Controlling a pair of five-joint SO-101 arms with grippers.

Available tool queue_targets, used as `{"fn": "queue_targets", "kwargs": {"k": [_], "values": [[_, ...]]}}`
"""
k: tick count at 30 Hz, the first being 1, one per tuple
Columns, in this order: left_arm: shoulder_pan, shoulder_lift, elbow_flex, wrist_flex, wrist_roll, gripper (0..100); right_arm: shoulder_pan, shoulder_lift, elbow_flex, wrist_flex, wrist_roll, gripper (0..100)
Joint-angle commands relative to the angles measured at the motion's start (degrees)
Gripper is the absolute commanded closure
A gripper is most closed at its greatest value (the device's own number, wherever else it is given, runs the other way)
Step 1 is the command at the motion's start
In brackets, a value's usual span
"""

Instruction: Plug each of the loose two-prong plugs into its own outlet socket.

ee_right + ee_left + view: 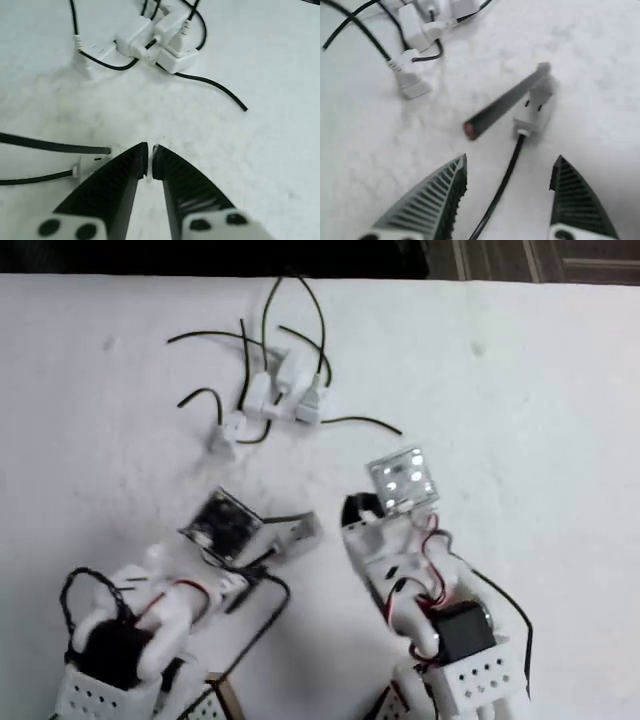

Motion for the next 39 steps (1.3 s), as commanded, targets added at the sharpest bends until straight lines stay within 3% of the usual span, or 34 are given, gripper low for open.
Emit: {"fn": "queue_targets", "kwargs": {"k": [1, 5, 9, 19, 29, 39], "values": [[7.34, 0.84, -1.76, -0.70, 3.96, 68, 5.23, 2.77, -1.23, -3.47, -0.44, 98.1], [9.10, 6.37, 3.60, -9.49, 5.01, 67, 6.55, 6.37, -1.23, -5.76, -0.44, 98.1], [9.01, 20.09, 5.80, -21.27, 5.01, 68, 6.64, 8.48, -1.23, -7.25, -0.44, 98.1], [7.16, 60.62, -9.49, -37.19, 4.66, 69, 6.73, 8.57, -1.23, -7.43, -0.44, 98.1], [-5.76, 89.71, -39.65, -29.80, 4.57, 69, 6.73, 8.57, -1.14, -7.16, -0.44, 98.1], [-11.91, 89.45, -57.76, -16.53, 4.57, 69, 6.73, 8.92, -0.88, -7.16, -0.44, 98.1]]}}
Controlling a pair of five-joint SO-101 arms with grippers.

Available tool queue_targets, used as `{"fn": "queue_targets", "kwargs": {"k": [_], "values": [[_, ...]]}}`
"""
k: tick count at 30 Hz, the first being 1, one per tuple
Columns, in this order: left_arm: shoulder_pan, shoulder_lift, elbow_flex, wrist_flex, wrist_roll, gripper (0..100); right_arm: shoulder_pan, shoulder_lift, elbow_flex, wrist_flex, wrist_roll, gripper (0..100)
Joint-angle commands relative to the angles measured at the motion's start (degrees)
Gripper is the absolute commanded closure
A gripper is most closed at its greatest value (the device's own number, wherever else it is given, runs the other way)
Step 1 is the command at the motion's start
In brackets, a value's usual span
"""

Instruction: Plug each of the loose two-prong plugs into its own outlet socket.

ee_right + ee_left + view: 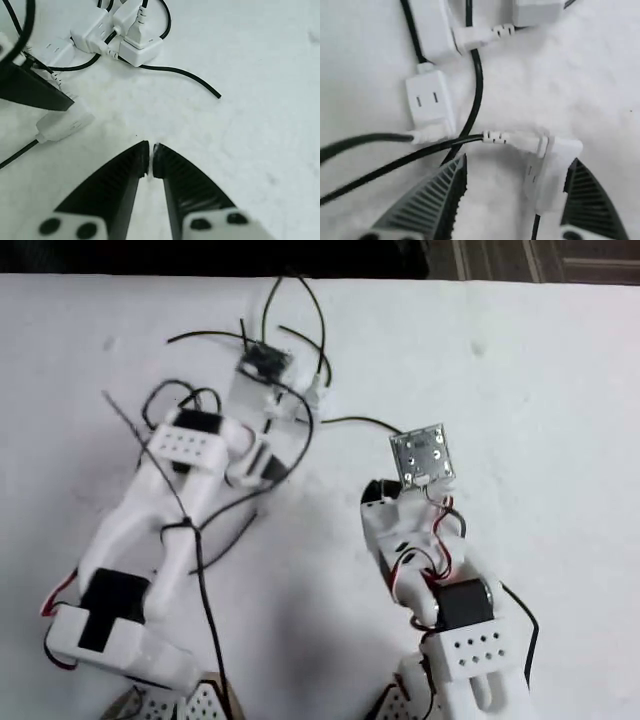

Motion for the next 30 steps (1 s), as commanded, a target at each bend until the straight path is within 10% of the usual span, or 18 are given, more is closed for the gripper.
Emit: {"fn": "queue_targets", "kwargs": {"k": [1, 14, 21, 30], "values": [[-2.33, -3.65, -7.03, 4.13, 0.26, 69, 0.57, 0.31, -0.79, -0.84, -0.44, 98.1], [-3.21, -28.26, -9.85, 21.19, 0.35, 72, 0.04, -0.13, -1.05, 1.27, -0.44, 98.1], [-3.30, -47.60, 5.63, 14.42, 0.35, 98, 0.04, -0.13, -0.97, 1.27, -0.44, 98.1], [-4.18, -64.84, 31.82, 3.69, 0.79, 98, -0.04, -0.40, -1.14, 3.47, -0.44, 98.1]]}}
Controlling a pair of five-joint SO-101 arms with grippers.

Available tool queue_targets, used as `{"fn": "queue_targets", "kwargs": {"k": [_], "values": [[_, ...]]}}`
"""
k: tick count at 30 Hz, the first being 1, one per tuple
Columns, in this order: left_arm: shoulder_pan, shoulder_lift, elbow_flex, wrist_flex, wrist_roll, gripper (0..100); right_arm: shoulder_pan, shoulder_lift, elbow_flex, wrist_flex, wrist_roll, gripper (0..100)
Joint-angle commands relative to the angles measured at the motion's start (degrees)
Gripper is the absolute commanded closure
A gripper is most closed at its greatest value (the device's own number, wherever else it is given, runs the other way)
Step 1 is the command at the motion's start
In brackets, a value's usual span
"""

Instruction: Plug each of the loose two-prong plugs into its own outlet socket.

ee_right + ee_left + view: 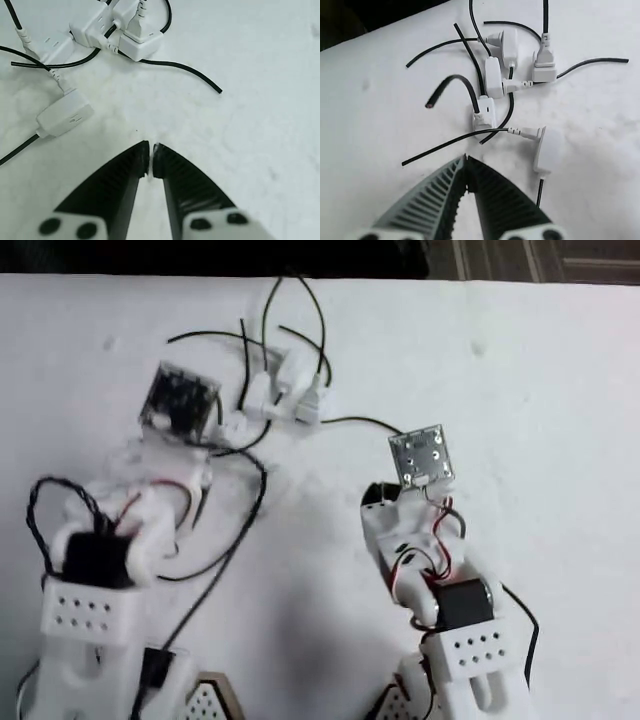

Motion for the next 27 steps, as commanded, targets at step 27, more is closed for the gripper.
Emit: {"fn": "queue_targets", "kwargs": {"k": [27], "values": [[-12.35, -47.16, 52.13, -11.87, -4.84, 97, -2.42, -34.51, 25.49, 10.33, -0.44, 98.1]]}}
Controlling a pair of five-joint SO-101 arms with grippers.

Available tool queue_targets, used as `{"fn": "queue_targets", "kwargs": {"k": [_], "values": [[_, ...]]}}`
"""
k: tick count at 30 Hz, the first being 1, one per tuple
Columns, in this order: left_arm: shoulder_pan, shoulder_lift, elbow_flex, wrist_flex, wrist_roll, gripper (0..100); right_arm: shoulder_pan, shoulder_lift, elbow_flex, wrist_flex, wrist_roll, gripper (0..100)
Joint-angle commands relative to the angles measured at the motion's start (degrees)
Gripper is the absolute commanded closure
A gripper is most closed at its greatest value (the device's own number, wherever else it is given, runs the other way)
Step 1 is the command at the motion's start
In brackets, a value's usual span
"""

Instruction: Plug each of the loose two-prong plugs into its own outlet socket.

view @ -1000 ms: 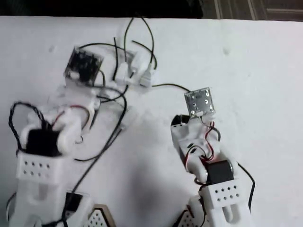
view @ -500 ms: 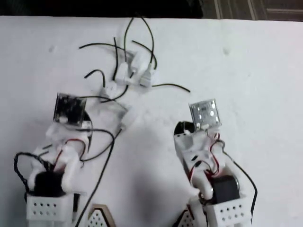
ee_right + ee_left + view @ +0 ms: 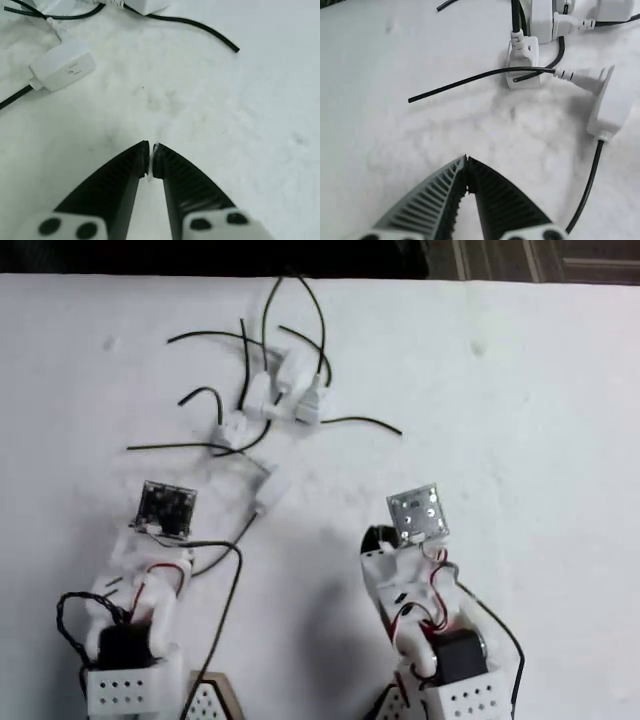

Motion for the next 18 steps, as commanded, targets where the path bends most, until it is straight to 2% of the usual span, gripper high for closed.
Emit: {"fn": "queue_targets", "kwargs": {"k": [1, 7, 13, 16, 18], "values": [[-0.92, -0.40, 0.18, -0.88, -1.41, 97, -0.66, -0.84, 2.20, 0.13, -0.35, 98.1], [-3.56, -0.22, 0.18, -0.44, -1.67, 97, -0.31, -0.66, 4.48, 2.51, 0.00, 98.1], [-4.62, -0.22, 0.18, 7.03, -1.49, 97, -0.57, -0.57, 4.48, 10.68, -0.26, 98.1], [-4.79, -0.22, 0.18, 8.18, -1.49, 98, -0.31, -0.57, 4.48, 12.18, -0.35, 98.1], [-4.79, -0.22, 0.18, 11.87, -1.49, 98, -0.31, -0.57, 4.48, 13.14, -0.35, 98.1]]}}
